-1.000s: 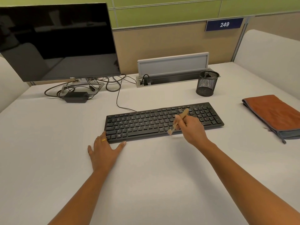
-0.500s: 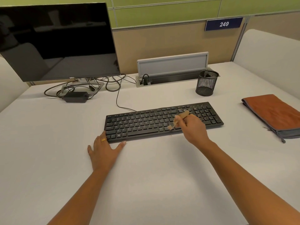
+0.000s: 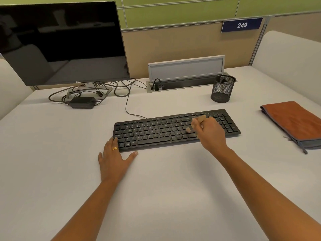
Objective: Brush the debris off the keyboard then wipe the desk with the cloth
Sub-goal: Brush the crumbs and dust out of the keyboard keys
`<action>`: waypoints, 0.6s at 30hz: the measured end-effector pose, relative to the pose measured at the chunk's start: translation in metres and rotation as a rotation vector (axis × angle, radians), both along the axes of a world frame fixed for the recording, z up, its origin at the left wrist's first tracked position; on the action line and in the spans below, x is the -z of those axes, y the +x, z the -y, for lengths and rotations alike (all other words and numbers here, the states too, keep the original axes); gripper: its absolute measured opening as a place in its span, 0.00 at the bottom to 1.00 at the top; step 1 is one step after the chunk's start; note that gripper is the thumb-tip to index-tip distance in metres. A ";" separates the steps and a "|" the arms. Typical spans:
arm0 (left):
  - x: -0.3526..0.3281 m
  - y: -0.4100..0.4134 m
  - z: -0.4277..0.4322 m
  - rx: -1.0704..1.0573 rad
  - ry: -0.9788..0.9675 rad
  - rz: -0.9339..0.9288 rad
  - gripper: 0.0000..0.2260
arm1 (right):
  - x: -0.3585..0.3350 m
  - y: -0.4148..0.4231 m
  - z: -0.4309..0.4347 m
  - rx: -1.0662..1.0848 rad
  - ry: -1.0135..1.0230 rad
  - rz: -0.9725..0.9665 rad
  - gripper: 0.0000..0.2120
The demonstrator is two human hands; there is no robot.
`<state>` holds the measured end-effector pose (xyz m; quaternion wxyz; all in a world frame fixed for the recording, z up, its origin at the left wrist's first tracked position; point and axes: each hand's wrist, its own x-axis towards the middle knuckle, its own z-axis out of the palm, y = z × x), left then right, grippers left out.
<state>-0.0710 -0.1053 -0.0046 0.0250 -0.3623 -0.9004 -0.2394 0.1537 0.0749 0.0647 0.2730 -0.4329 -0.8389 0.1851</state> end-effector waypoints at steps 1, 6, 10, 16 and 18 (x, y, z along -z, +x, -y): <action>-0.001 0.001 0.000 0.015 -0.009 -0.010 0.39 | 0.001 0.001 -0.001 -0.024 -0.032 -0.017 0.20; -0.002 0.003 0.000 0.053 -0.058 -0.017 0.38 | 0.003 0.002 -0.002 -0.022 -0.010 0.059 0.23; -0.003 0.004 0.000 0.056 -0.091 -0.031 0.37 | 0.002 0.002 -0.003 0.000 -0.028 -0.067 0.24; -0.004 0.005 0.000 0.049 -0.124 -0.057 0.36 | 0.002 0.002 -0.002 -0.008 -0.011 0.046 0.24; -0.004 0.006 0.000 0.050 -0.135 -0.065 0.36 | 0.000 0.001 -0.003 -0.020 -0.046 -0.028 0.22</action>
